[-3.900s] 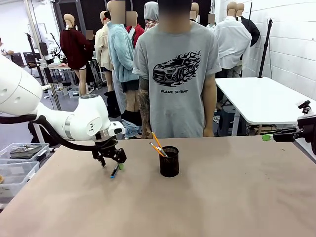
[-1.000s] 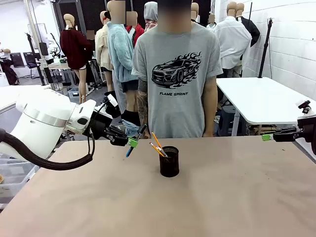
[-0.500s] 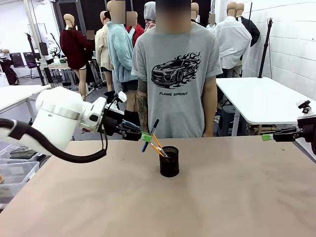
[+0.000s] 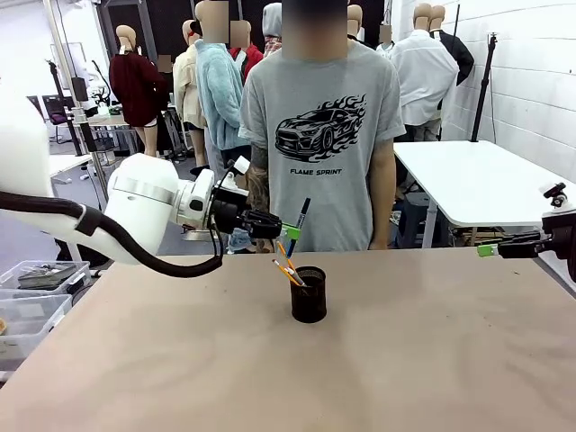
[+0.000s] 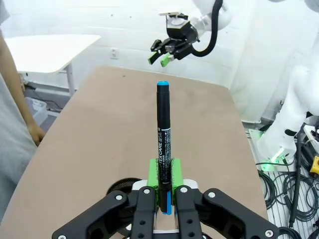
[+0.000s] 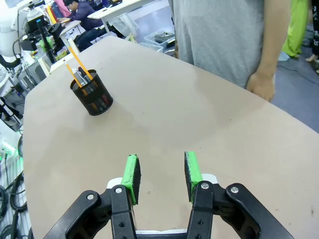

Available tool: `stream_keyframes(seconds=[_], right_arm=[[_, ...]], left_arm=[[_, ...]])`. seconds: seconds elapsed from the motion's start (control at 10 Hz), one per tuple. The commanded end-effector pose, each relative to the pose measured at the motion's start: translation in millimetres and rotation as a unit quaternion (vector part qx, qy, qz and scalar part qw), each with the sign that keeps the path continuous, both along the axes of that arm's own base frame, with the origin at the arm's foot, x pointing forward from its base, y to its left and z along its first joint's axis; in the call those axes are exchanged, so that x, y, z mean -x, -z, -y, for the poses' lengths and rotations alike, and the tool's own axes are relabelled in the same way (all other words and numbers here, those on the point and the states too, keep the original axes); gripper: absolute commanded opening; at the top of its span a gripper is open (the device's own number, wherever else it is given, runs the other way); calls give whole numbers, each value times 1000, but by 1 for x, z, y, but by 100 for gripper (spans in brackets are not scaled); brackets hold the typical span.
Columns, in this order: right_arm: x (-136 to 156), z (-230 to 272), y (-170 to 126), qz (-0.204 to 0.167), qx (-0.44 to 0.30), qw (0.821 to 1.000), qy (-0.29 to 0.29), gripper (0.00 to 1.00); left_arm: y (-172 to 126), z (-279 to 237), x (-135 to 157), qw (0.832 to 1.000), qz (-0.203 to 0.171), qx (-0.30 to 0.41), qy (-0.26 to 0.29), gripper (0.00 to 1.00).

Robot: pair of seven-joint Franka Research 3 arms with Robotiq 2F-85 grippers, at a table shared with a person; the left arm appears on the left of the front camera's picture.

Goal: Place the pens into the pen holder.
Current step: Pick up a writing instrument from the table and place it into the Pen holder.

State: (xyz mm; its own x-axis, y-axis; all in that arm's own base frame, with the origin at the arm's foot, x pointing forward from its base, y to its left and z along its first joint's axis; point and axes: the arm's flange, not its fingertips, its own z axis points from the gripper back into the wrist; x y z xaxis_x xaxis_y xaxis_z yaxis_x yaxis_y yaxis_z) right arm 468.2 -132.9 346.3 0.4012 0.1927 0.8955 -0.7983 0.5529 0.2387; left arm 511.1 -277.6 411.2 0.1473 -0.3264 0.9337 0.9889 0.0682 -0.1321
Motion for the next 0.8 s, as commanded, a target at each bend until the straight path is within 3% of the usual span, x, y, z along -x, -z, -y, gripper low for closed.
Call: stream_keyframes(seconds=[0.0,0.7], right_arm=[[0,1,0,3,2,1000,-8,47],[0,1,0,3,2,1000,-8,47]], left_arm=[[15,6,-20,999,9,38,8,0],[68,24,-46,998,14,62,26,0]])
